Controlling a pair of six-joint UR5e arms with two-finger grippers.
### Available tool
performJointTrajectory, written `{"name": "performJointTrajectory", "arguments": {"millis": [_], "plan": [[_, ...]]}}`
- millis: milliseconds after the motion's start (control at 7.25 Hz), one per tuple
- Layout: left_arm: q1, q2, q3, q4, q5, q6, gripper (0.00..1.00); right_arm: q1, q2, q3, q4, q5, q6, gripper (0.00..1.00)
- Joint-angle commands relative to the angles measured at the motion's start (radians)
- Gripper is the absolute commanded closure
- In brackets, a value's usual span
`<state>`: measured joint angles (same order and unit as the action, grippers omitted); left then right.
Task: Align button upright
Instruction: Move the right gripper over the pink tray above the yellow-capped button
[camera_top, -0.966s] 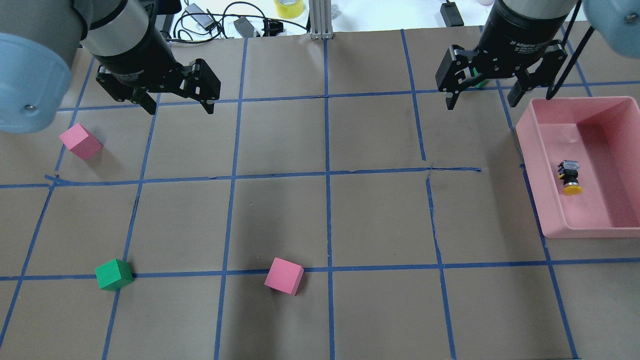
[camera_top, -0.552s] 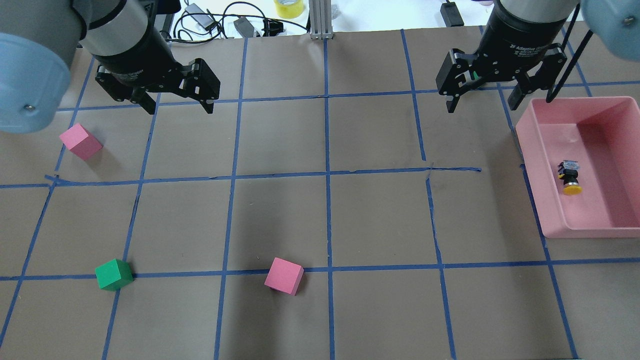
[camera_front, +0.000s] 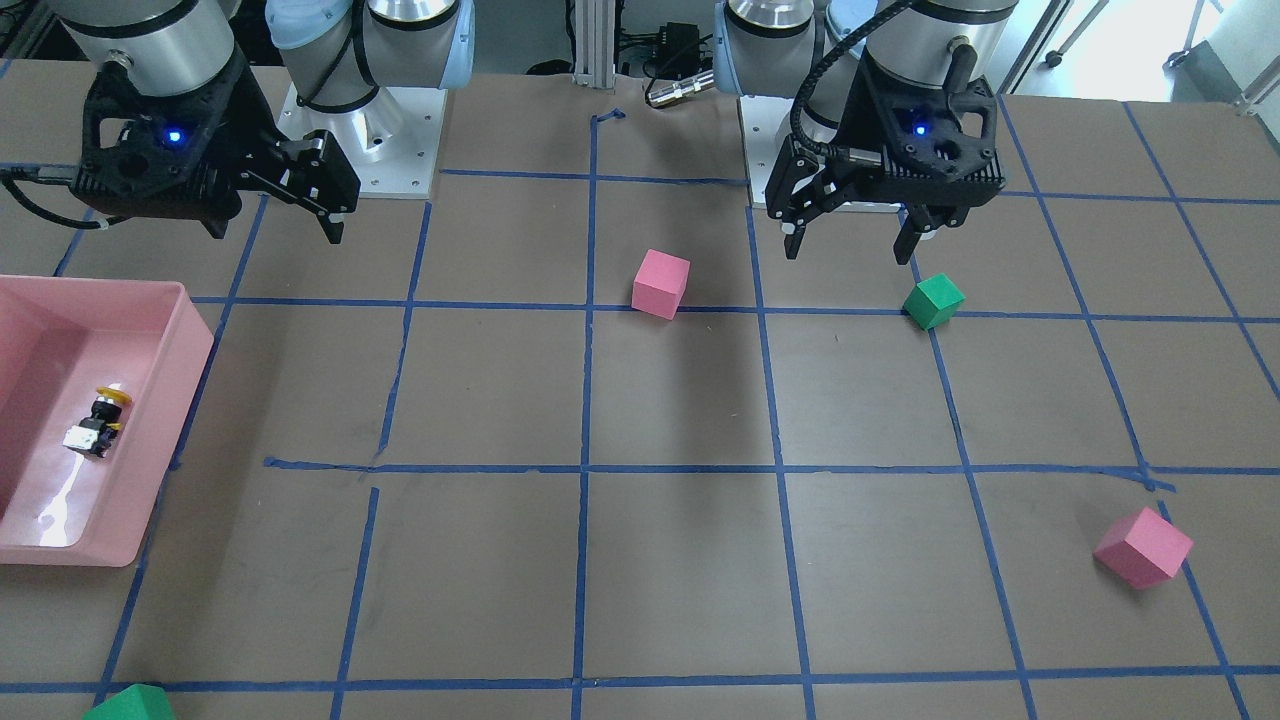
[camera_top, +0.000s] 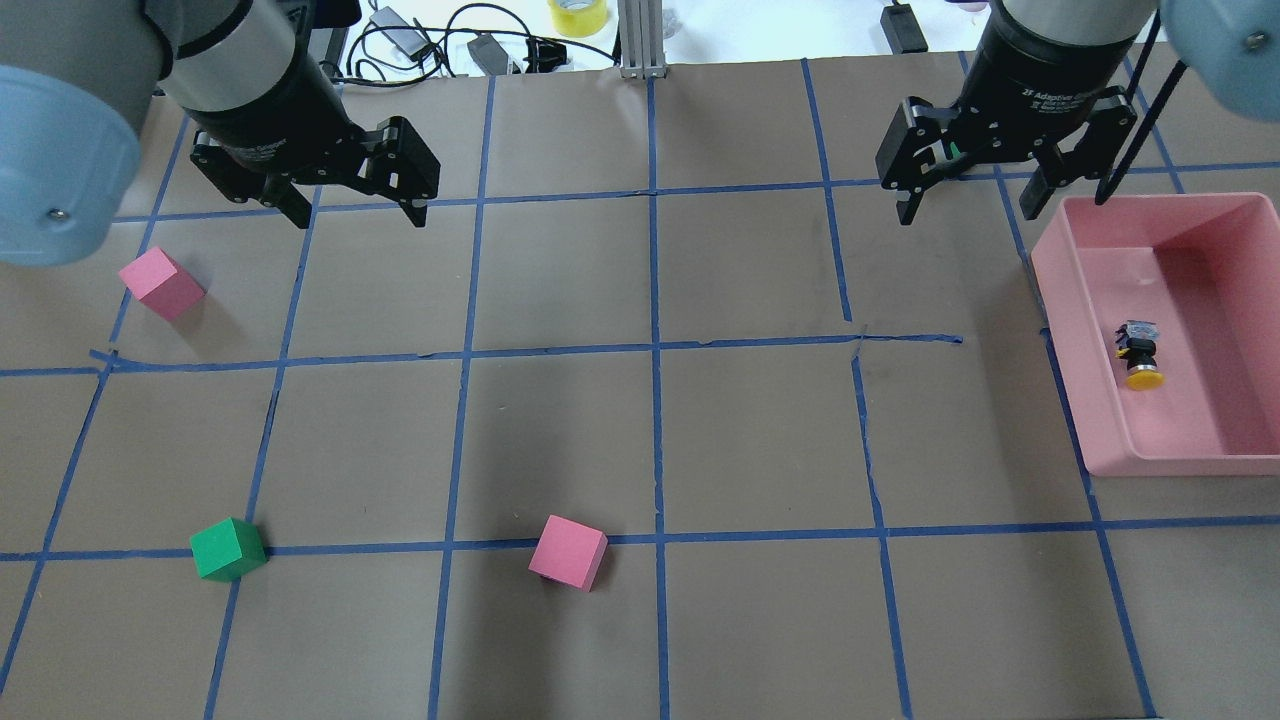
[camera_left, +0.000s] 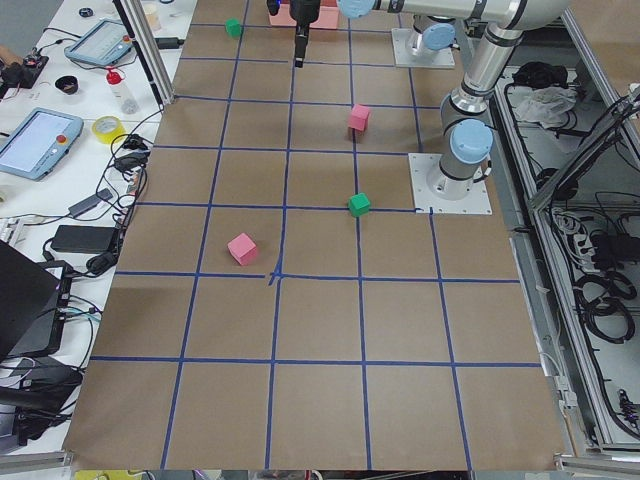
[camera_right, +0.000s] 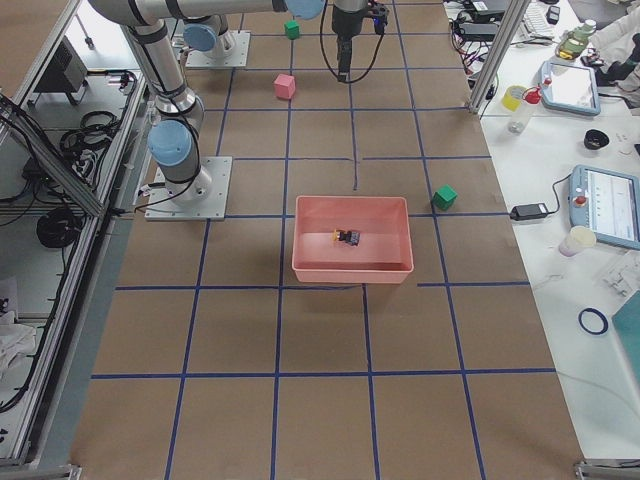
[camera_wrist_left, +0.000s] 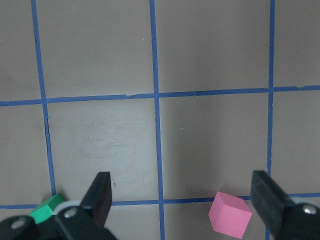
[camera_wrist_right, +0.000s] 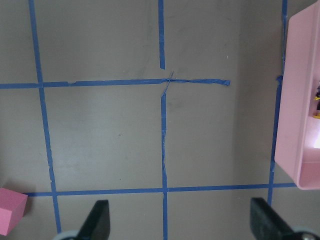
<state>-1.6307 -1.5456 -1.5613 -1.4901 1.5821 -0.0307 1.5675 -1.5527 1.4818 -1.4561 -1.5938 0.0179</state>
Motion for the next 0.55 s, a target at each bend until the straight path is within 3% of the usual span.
{"name": "performJointTrajectory", "arguments": {"millis": [0, 414], "plan": [[0.0, 0.001, 0.0, 0.001, 0.001, 0.002, 0.0, -0.02, 0.006, 0.0, -0.021, -0.037, -0.007, 0.0], [0.0, -0.001, 0.0, 0.001, 0.001, 0.0, 0.0, -0.18, 0.019, 0.02, -0.036, -0.048, -0.022, 0.0]]}}
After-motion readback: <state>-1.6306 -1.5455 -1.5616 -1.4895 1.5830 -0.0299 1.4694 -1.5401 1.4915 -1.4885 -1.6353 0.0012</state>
